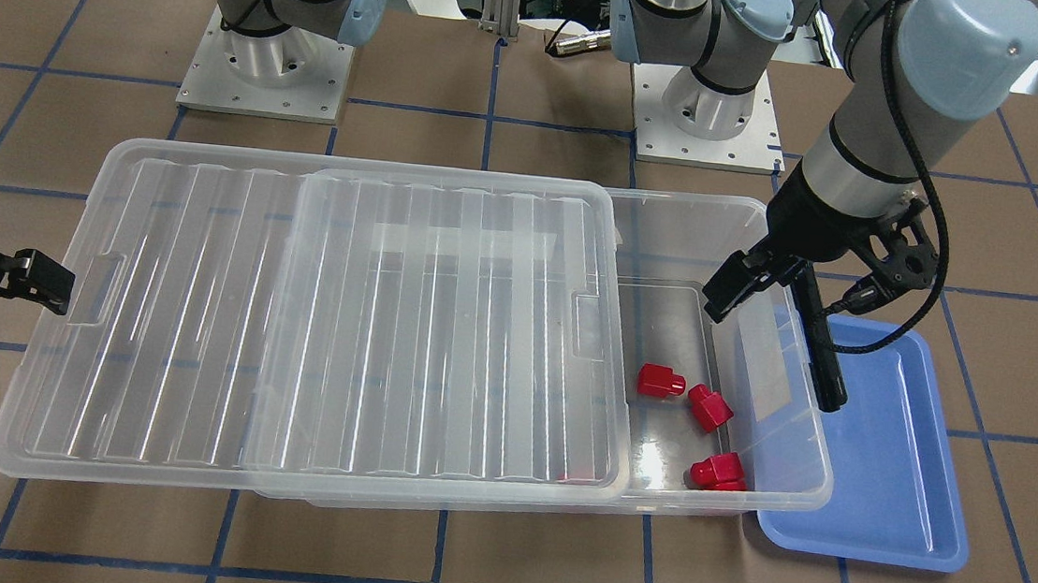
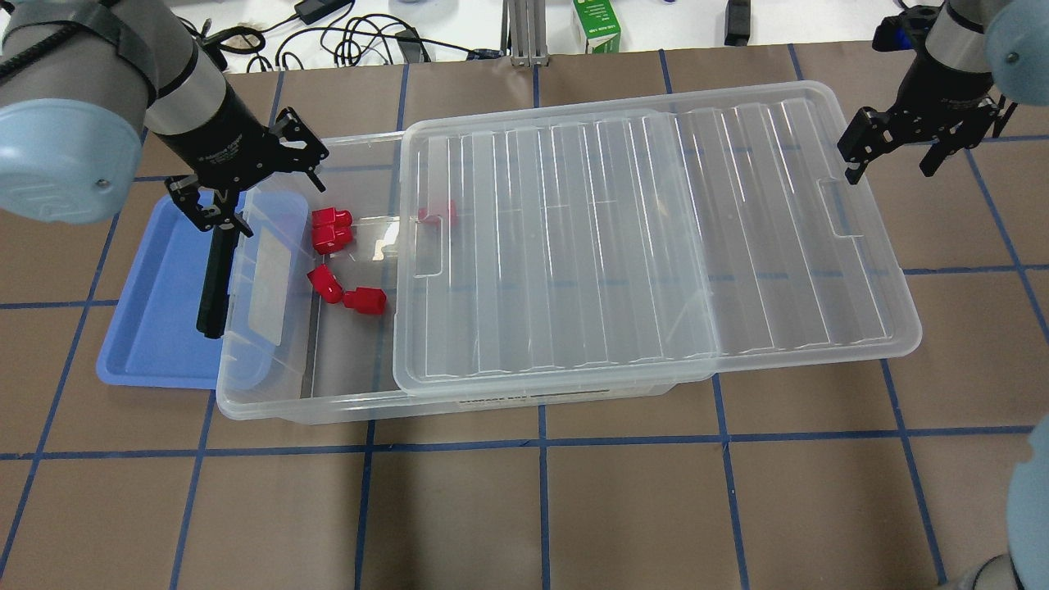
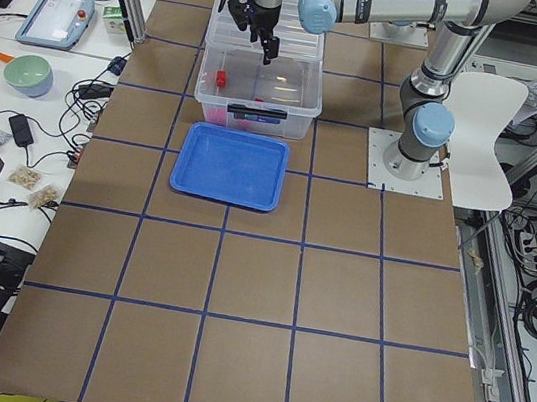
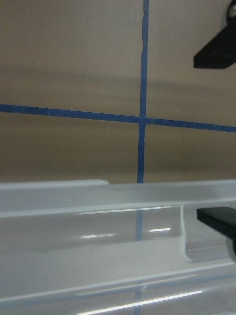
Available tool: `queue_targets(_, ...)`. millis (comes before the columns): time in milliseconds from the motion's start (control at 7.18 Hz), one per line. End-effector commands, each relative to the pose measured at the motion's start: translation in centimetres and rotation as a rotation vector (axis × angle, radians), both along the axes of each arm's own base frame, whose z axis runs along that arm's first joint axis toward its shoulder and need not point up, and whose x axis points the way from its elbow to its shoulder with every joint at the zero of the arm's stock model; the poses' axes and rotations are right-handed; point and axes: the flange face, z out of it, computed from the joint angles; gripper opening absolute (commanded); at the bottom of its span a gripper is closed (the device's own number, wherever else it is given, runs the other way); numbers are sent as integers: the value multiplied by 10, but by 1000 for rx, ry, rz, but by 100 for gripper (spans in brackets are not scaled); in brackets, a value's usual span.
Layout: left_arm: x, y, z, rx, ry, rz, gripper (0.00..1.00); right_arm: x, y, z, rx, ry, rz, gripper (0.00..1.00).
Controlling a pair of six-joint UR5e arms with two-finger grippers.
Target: Place red block in blue tray from box
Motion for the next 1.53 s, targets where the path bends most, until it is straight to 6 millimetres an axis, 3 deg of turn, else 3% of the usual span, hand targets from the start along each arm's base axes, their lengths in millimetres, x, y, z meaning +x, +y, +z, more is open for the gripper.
queue_targets(0,2,2,-48,64,4,161,100,17,23,47,-50,11,8,100)
queue_targets(139,0,-4,-63,57,6,388,100,26,43,73,-49,10,11,100)
queue_targets(418,-4,-1,-101,101,-9,433,100,35,79,121,-83,33,11,100)
queue_targets(697,-10,-3,-128,64,4,549,100,43,106,147,-73,34,5,100)
queue_targets(836,-24,-5,-139,59,0,530,100,41,100,131,-49,23,7,100)
queue_targets(1254,-28,-7,-173,89,-11,560,100,34,102,131,-23,89,20,100)
queue_targets(1393,-28,-7,-176,93,-16,582,100,34,102,130,-20,86,20,100)
